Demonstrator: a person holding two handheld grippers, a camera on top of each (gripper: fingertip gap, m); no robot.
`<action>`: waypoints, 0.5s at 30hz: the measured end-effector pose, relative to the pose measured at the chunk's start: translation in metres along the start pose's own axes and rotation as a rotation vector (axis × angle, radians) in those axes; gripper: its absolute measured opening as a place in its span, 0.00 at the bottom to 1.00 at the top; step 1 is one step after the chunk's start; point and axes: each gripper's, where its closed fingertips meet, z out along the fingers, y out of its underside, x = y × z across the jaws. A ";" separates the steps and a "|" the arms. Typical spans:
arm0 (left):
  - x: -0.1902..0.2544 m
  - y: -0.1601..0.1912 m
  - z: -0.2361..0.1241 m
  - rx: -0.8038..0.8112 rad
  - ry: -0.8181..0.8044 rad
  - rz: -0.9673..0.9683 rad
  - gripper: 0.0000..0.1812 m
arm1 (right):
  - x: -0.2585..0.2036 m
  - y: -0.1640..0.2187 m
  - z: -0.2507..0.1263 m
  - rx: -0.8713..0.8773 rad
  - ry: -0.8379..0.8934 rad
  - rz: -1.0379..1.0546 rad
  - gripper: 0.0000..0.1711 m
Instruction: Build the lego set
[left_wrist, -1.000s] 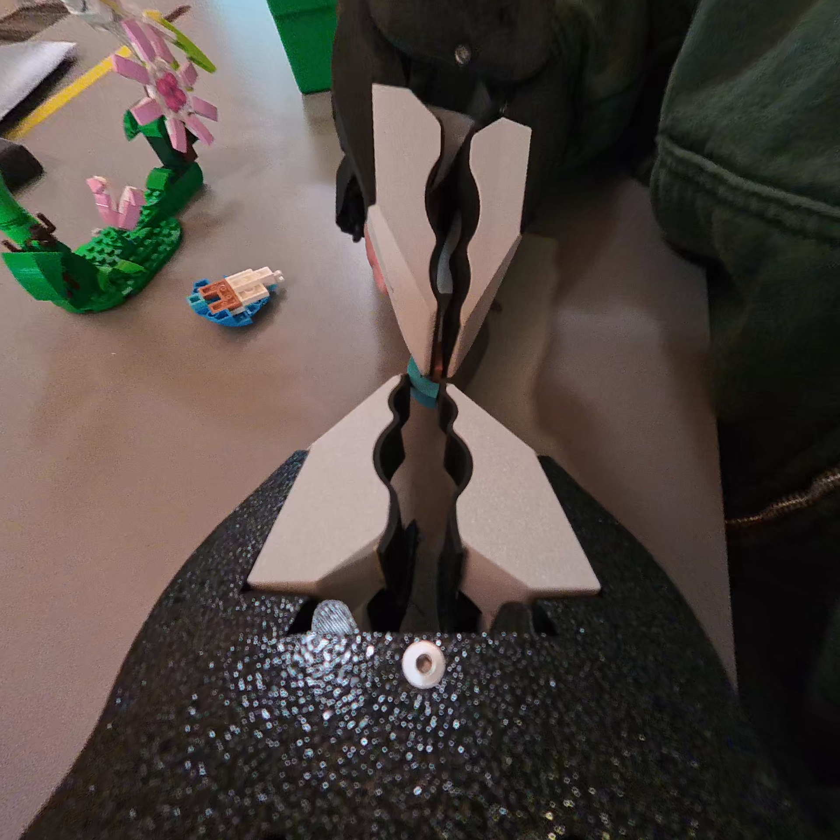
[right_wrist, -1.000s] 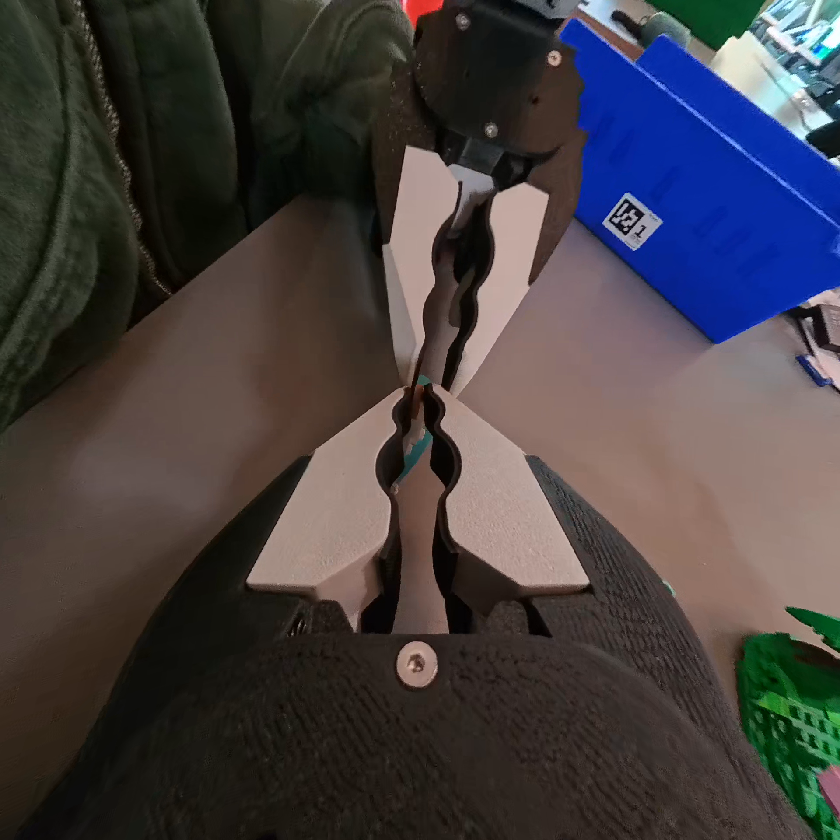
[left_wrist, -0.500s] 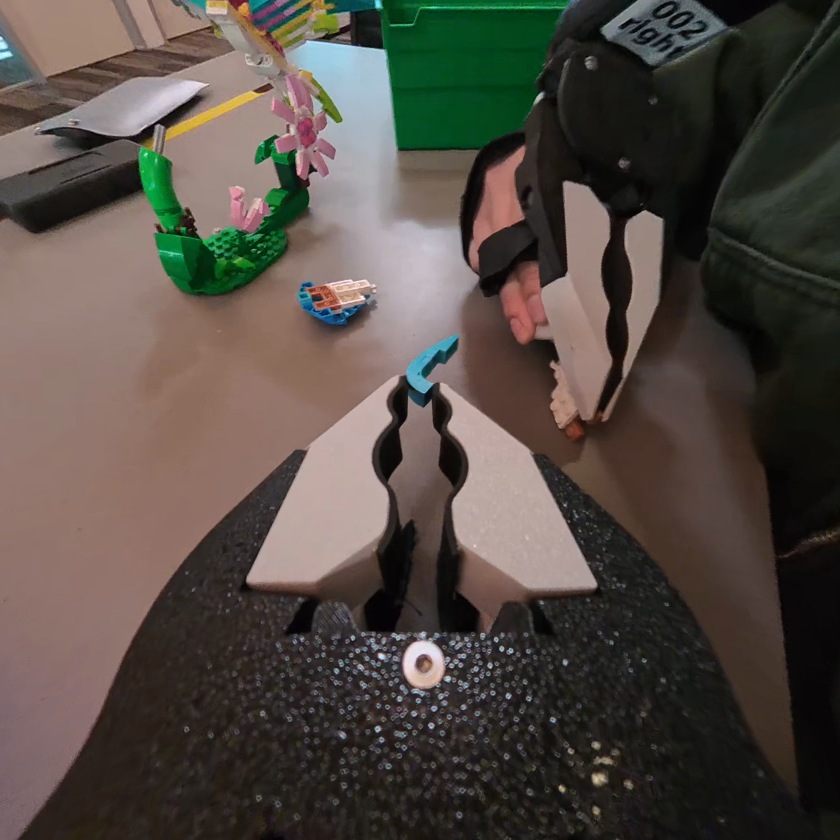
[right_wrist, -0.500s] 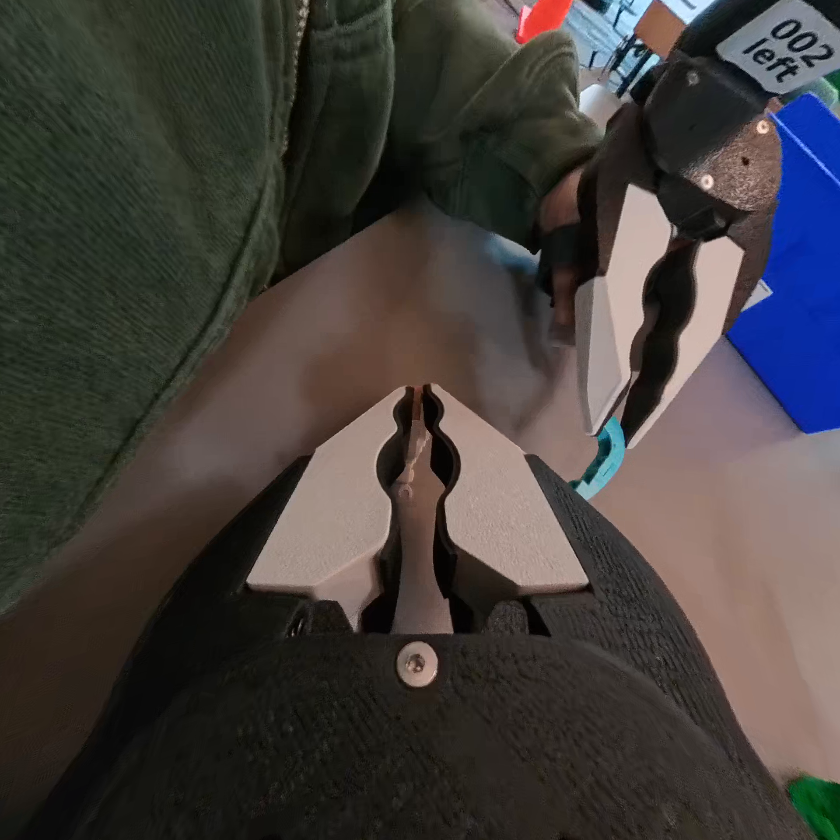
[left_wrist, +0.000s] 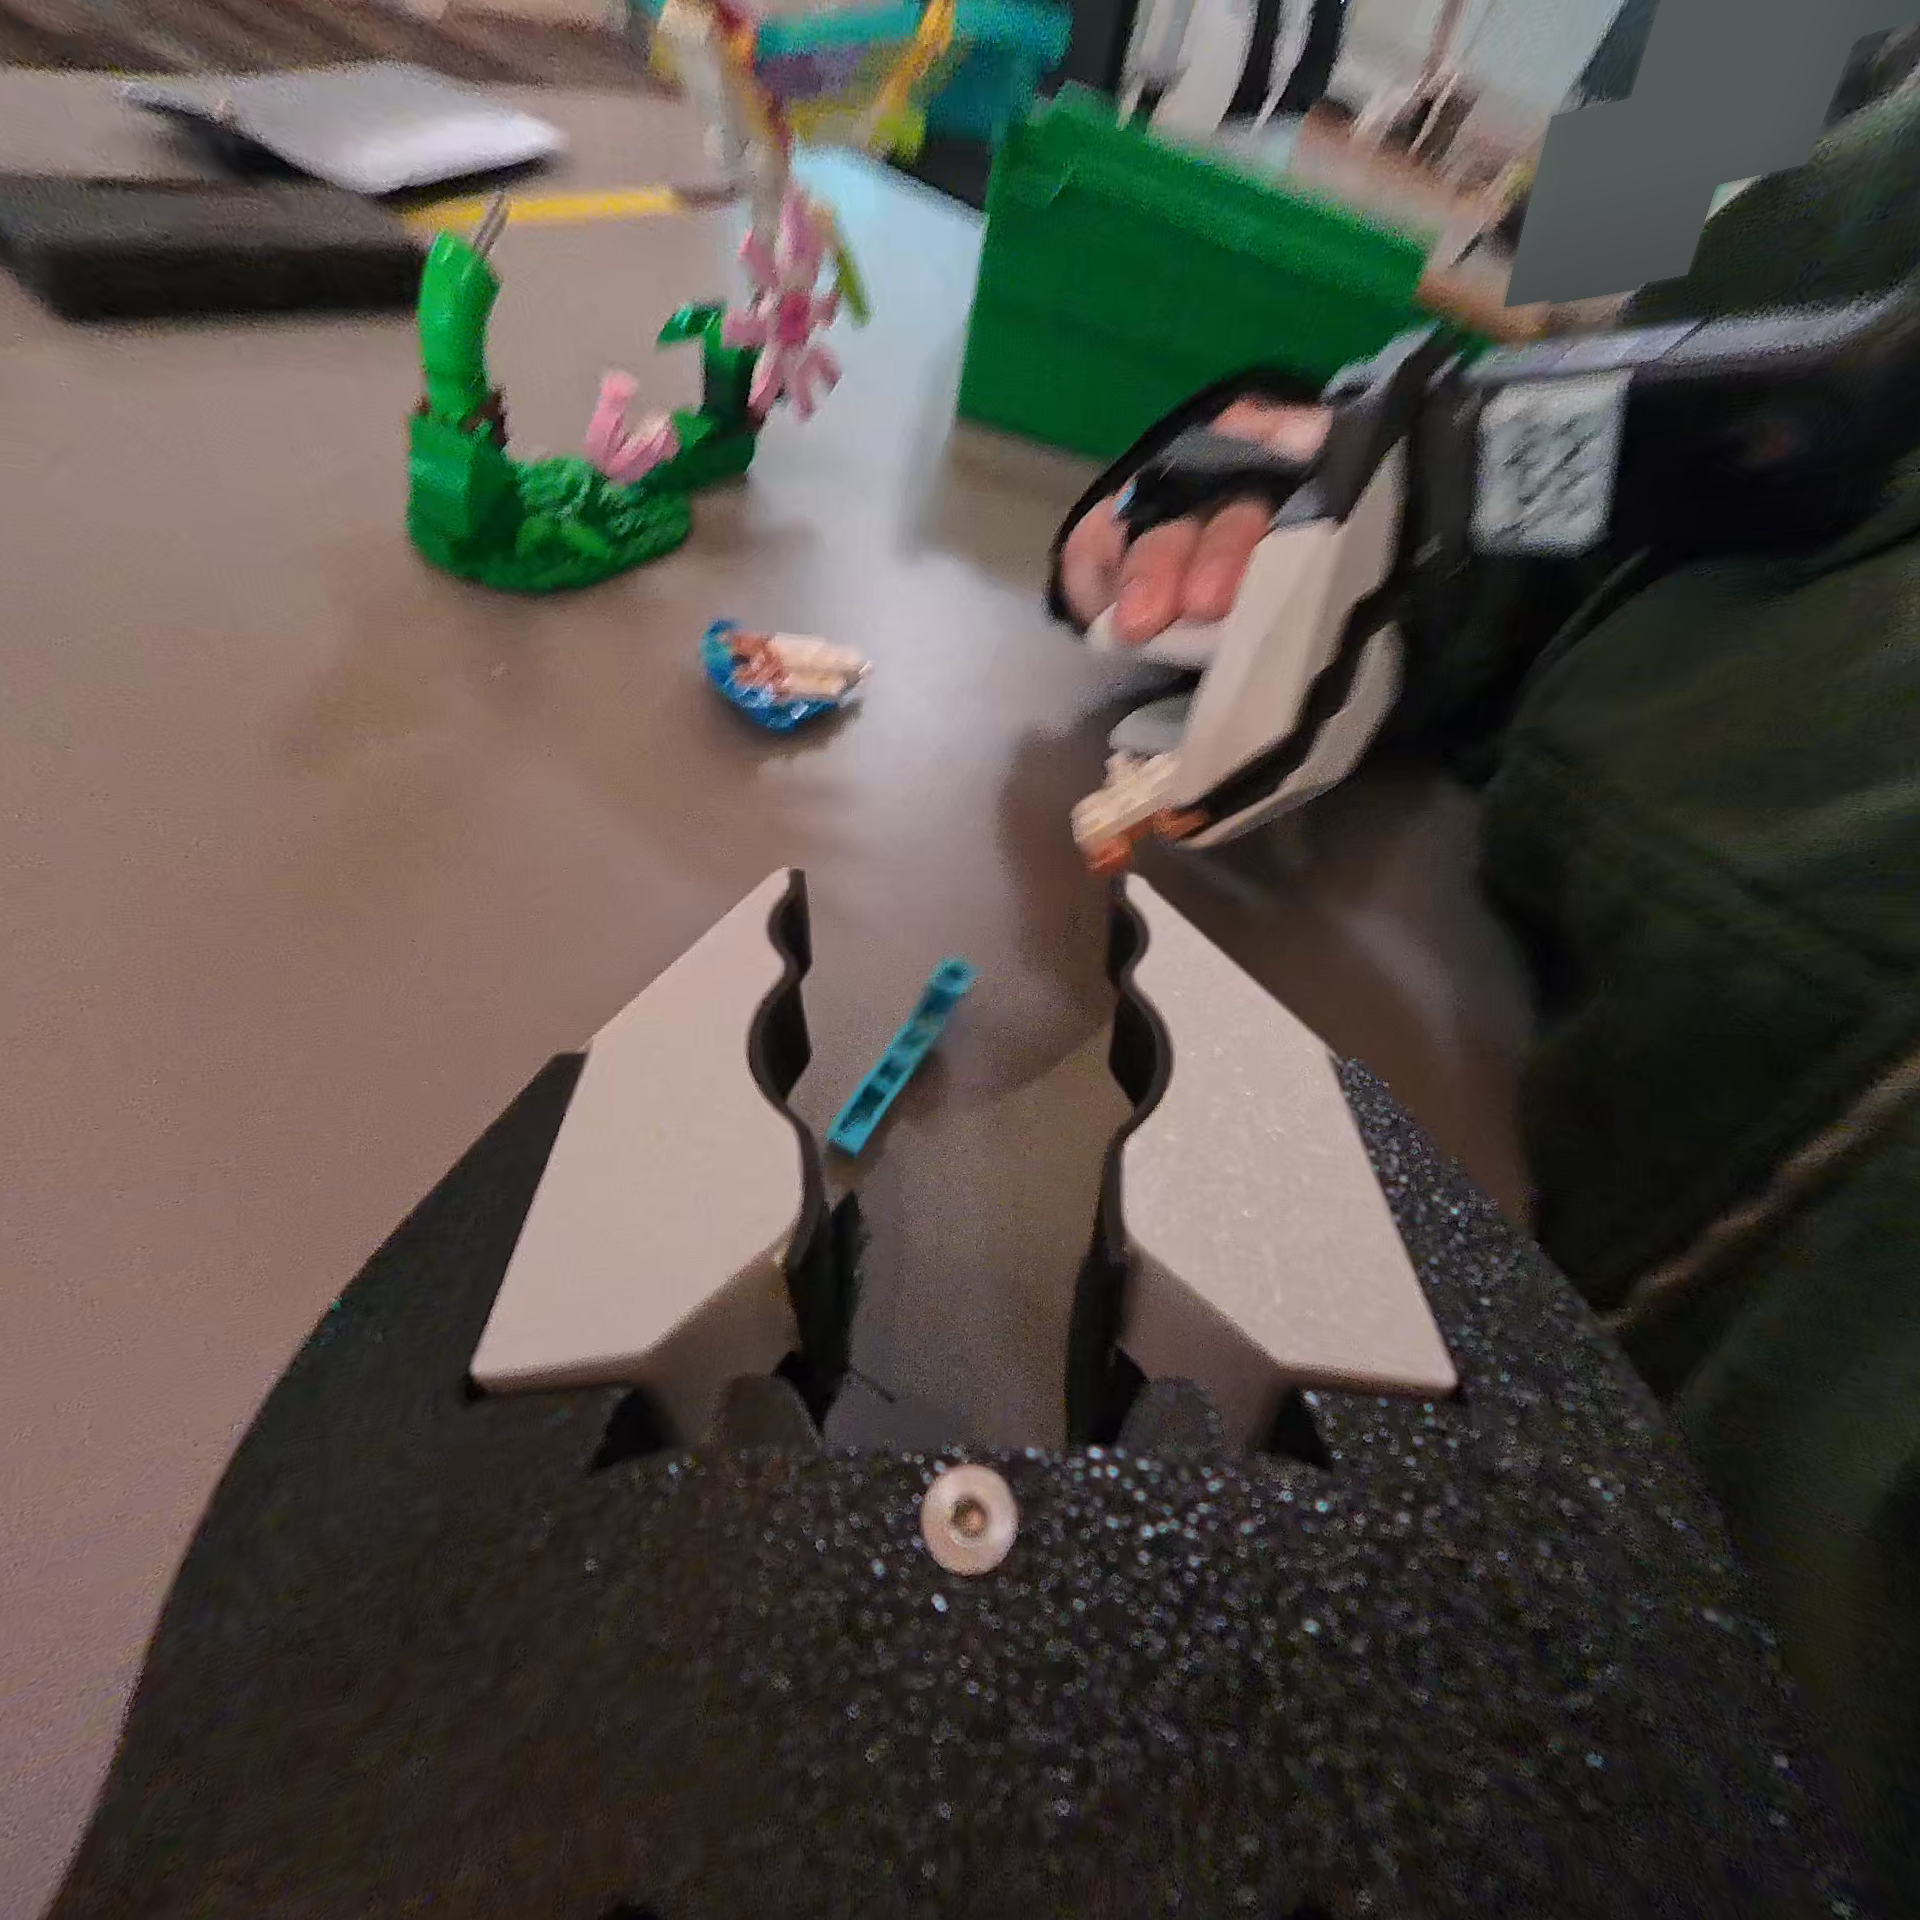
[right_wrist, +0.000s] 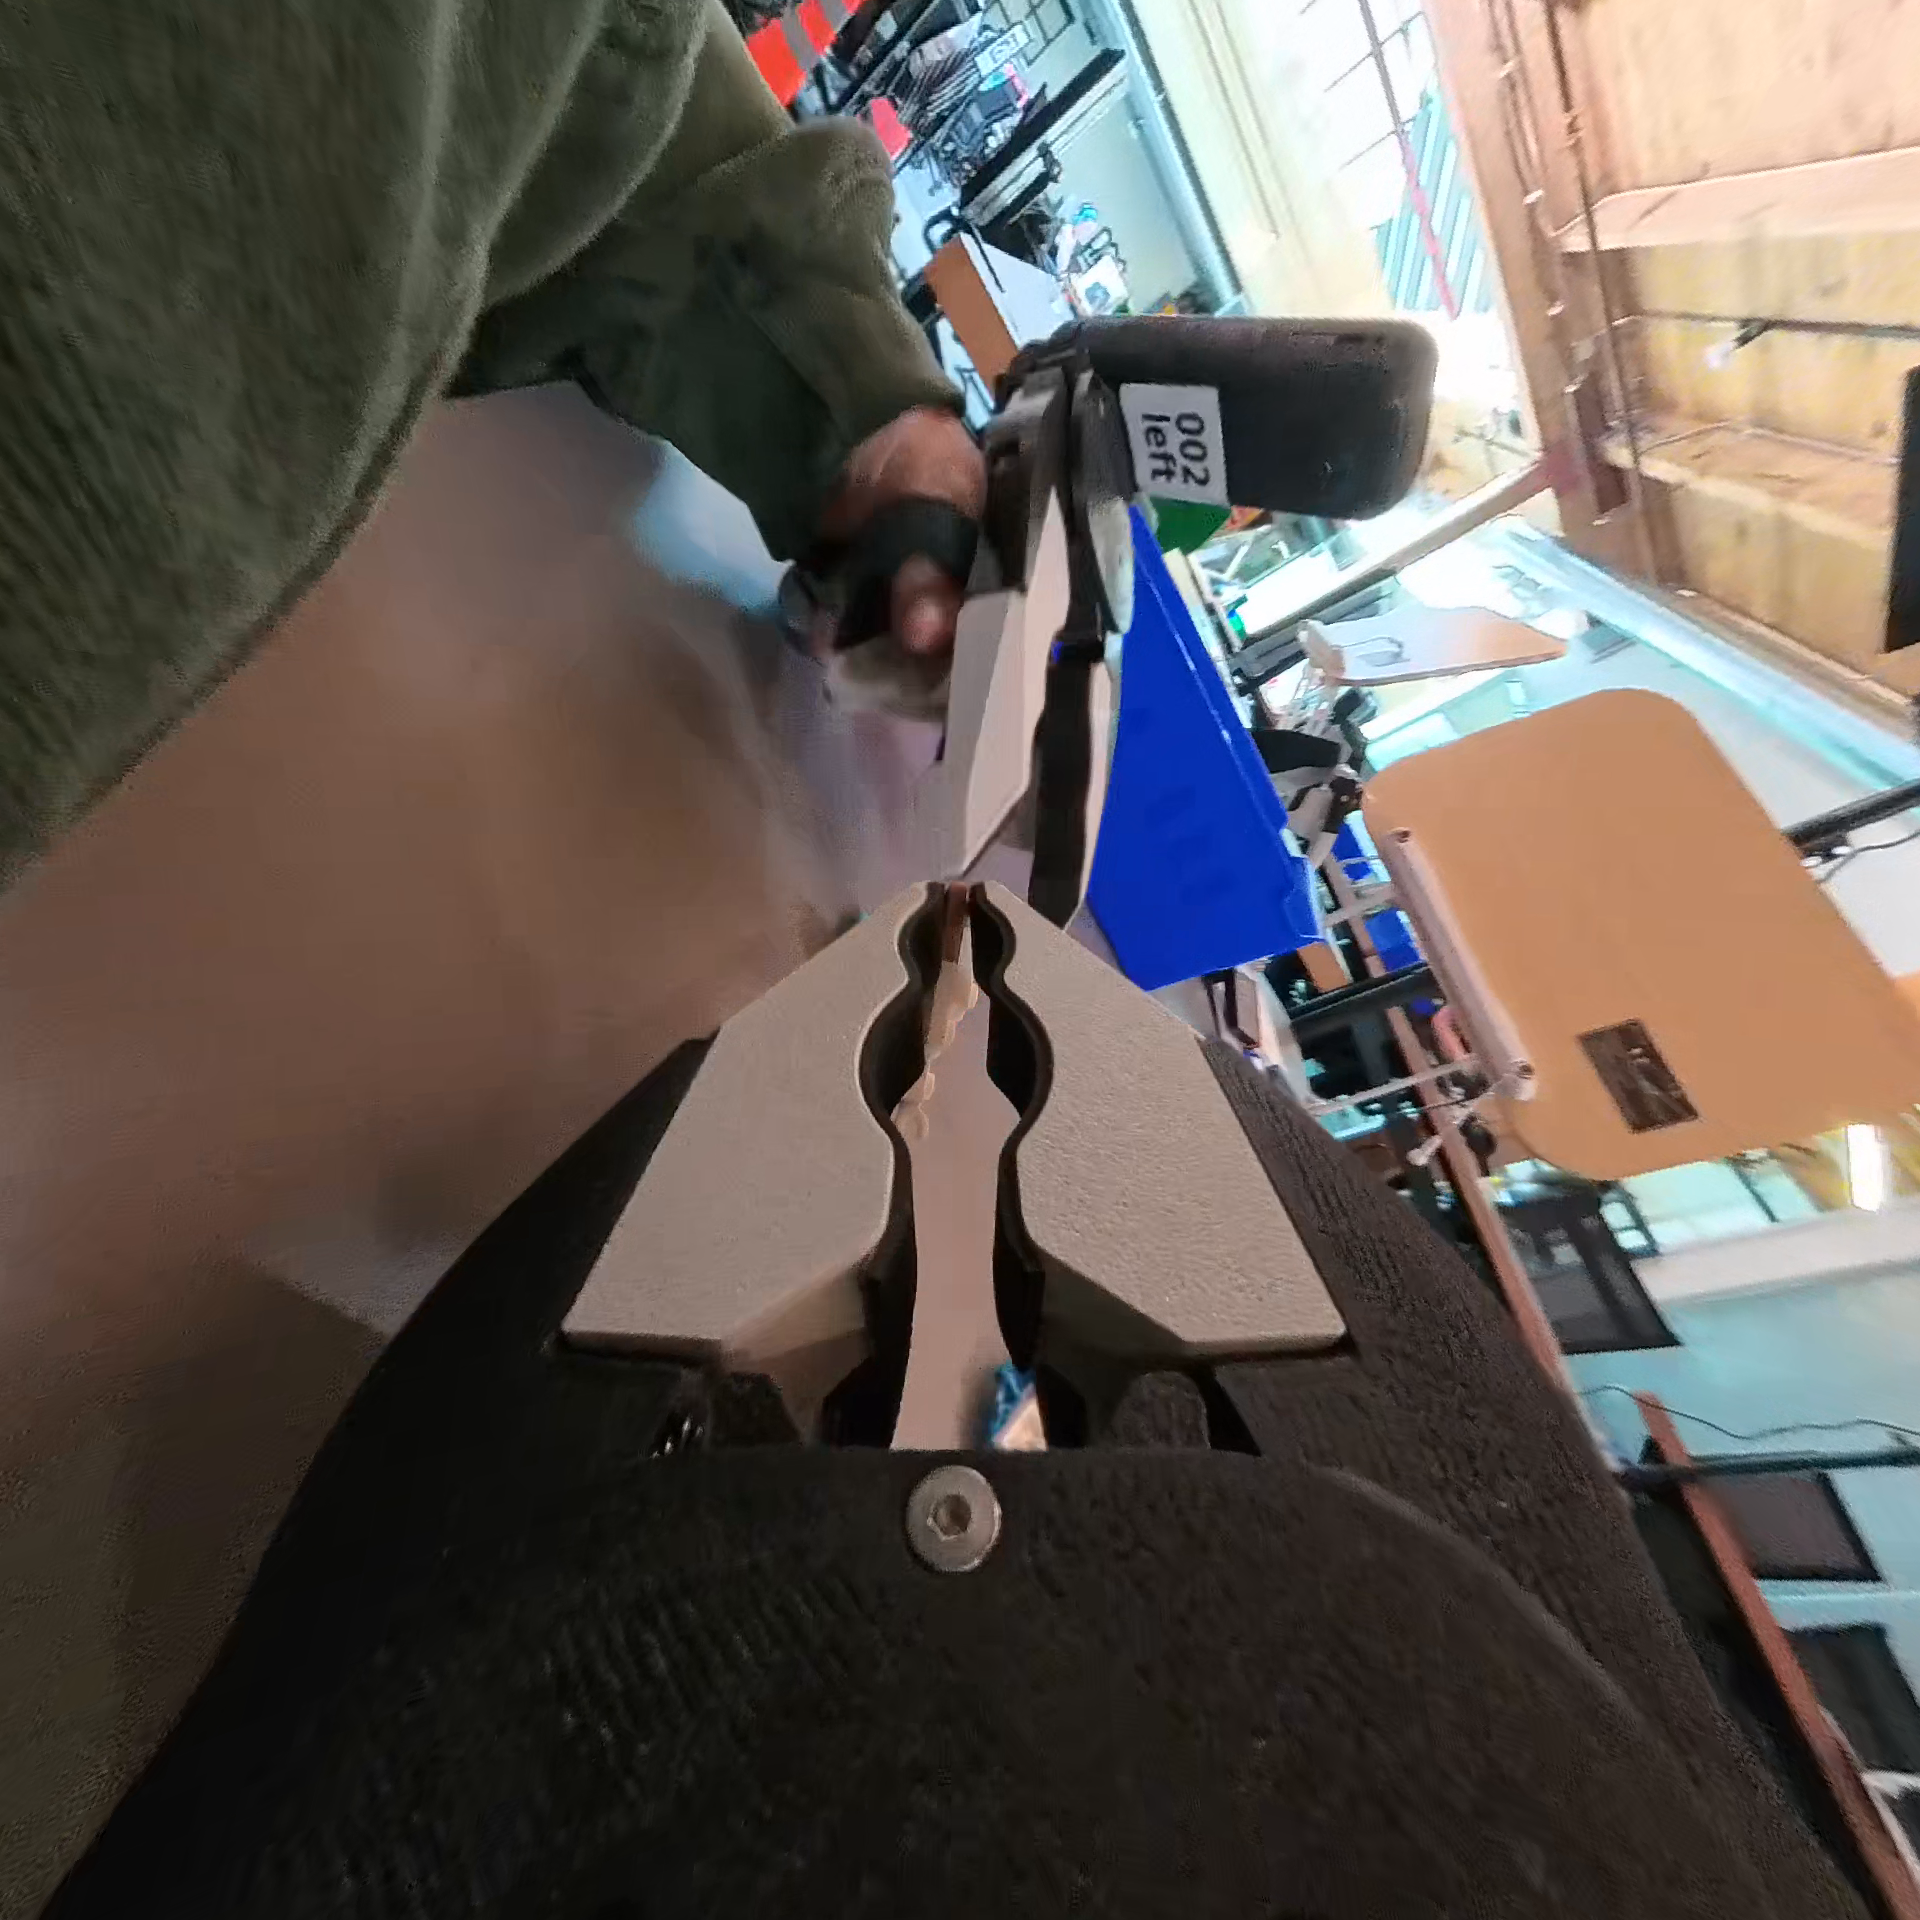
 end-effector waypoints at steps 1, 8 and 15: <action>0.008 -0.008 -0.002 0.047 0.049 -0.033 0.29 | 0.002 0.000 0.000 0.001 0.017 -0.016 0.01; 0.024 -0.026 0.009 0.175 0.296 -0.525 0.17 | 0.022 -0.001 -0.006 -0.017 0.145 -0.211 0.01; 0.038 -0.029 0.023 0.213 0.455 -0.716 0.05 | 0.021 -0.012 -0.009 -0.014 0.146 -0.341 0.01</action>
